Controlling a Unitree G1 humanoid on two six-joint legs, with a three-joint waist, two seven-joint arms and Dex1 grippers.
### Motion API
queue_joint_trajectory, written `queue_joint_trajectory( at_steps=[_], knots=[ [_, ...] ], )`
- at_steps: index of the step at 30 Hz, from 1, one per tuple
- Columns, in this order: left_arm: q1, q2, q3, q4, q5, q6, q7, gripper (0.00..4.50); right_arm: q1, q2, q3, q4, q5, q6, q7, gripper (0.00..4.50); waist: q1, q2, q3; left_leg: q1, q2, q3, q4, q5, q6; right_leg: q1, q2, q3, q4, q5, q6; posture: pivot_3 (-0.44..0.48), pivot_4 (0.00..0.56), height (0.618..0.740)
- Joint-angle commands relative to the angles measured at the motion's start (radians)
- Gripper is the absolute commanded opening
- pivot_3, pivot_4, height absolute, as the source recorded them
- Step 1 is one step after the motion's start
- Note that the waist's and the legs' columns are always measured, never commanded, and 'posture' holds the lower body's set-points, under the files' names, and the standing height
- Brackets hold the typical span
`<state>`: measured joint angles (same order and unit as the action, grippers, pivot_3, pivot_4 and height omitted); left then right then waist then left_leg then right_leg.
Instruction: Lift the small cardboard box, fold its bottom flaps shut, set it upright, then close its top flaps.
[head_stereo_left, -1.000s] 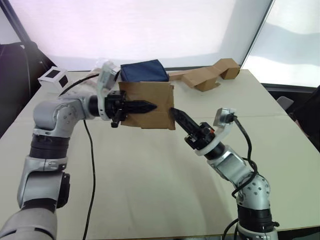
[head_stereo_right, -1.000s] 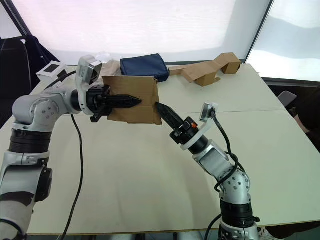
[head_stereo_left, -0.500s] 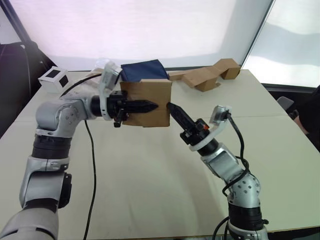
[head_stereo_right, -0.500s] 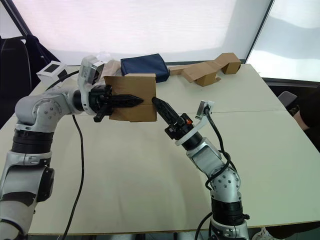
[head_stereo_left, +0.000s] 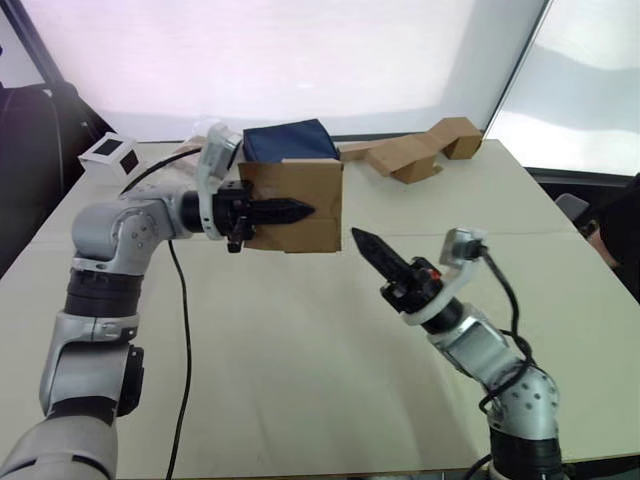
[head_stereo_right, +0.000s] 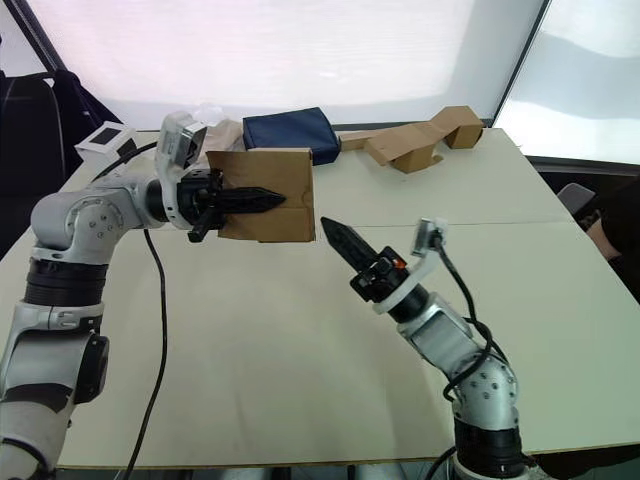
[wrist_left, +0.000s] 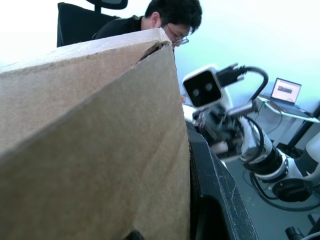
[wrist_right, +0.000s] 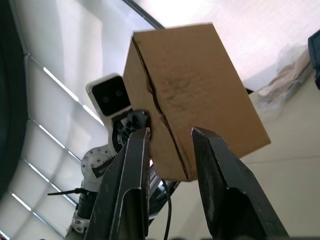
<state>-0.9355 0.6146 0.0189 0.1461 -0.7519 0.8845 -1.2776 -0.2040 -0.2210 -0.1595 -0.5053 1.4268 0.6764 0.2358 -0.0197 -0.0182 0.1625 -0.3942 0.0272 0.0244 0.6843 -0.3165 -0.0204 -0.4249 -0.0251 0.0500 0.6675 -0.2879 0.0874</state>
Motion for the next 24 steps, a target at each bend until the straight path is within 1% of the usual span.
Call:
queue_joint_trajectory(
  at_steps=[1, 3, 4, 5, 12, 15, 19, 22, 24],
  knots=[
    [-0.021, -0.004, 0.022, -0.005, -0.008, -0.017, -0.005, 0.00, 0.000, -0.014, -0.008, -0.031, 0.000, -0.023, -0.005, 1.06, -0.001, 0.000, 0.000, 0.000, 0.000, 0.000, 0.000, 0.000, 0.000, 0.000, 0.000, 0.000, 0.000, 0.000, 0.000, 0.000, 0.150, 0.740],
    [-0.024, -0.010, 0.020, 0.000, -0.005, -0.020, -0.007, 0.00, -0.007, -0.012, -0.003, -0.019, -0.024, -0.033, -0.002, 0.55, 0.000, 0.000, 0.000, 0.000, 0.000, 0.000, 0.000, 0.000, 0.000, 0.000, 0.000, 0.000, 0.000, 0.000, 0.000, 0.000, 0.150, 0.740],
    [-0.025, -0.012, 0.019, 0.001, -0.005, -0.021, -0.008, 0.00, -0.013, -0.009, -0.001, -0.013, -0.038, -0.039, -0.001, 0.07, 0.000, 0.000, 0.000, 0.000, 0.000, 0.000, 0.000, 0.000, 0.000, 0.000, 0.001, 0.000, 0.000, 0.000, 0.000, 0.000, 0.150, 0.740],
    [-0.026, -0.014, 0.018, 0.001, -0.004, -0.022, -0.009, 0.00, -0.024, -0.003, 0.003, -0.005, -0.055, -0.046, 0.000, 0.01, 0.000, 0.000, 0.000, 0.000, 0.000, 0.000, 0.000, 0.000, 0.000, 0.000, 0.001, 0.000, 0.000, 0.000, 0.000, 0.000, 0.150, 0.740],
    [-0.020, -0.018, 0.019, -0.013, -0.009, -0.016, -0.007, 0.00, -0.090, 0.005, 0.064, 0.025, -0.180, -0.063, 0.011, 0.01, 0.001, 0.000, 0.000, 0.000, 0.000, 0.000, 0.000, 0.000, 0.000, 0.000, 0.001, 0.000, 0.000, 0.000, 0.000, 0.000, 0.150, 0.740],
    [-0.013, -0.022, 0.015, -0.023, -0.011, -0.011, -0.005, 0.00, -0.125, 0.004, 0.115, 0.021, -0.214, -0.041, 0.030, 0.01, 0.000, 0.000, 0.000, 0.000, 0.000, 0.000, 0.000, 0.000, 0.000, 0.000, 0.000, 0.000, 0.000, 0.000, 0.000, 0.000, 0.150, 0.740],
    [-0.009, -0.030, 0.009, -0.032, -0.011, -0.007, -0.001, 0.00, -0.142, -0.003, 0.151, 0.015, -0.245, -0.022, 0.050, 0.01, 0.002, 0.000, 0.000, 0.000, 0.000, 0.000, 0.000, 0.000, 0.000, 0.000, 0.000, 0.000, 0.000, 0.000, 0.000, 0.000, 0.150, 0.740],
    [-0.008, -0.040, 0.009, -0.048, -0.018, 0.002, 0.012, 0.00, -0.137, 0.003, 0.141, 0.017, -0.267, -0.028, 0.035, 0.01, 0.003, 0.000, 0.000, 0.000, 0.000, 0.000, 0.000, 0.000, 0.000, 0.000, 0.000, 0.000, 0.000, 0.000, 0.000, 0.000, 0.150, 0.740],
    [-0.002, -0.040, 0.003, -0.076, -0.003, -0.008, 0.035, 0.00, -0.104, -0.003, 0.091, 0.023, -0.269, -0.047, 0.023, 0.01, 0.003, 0.000, 0.000, 0.000, 0.000, 0.000, 0.000, 0.000, 0.000, 0.000, 0.000, 0.000, 0.000, 0.000, 0.000, 0.000, 0.150, 0.740]
  ],
)
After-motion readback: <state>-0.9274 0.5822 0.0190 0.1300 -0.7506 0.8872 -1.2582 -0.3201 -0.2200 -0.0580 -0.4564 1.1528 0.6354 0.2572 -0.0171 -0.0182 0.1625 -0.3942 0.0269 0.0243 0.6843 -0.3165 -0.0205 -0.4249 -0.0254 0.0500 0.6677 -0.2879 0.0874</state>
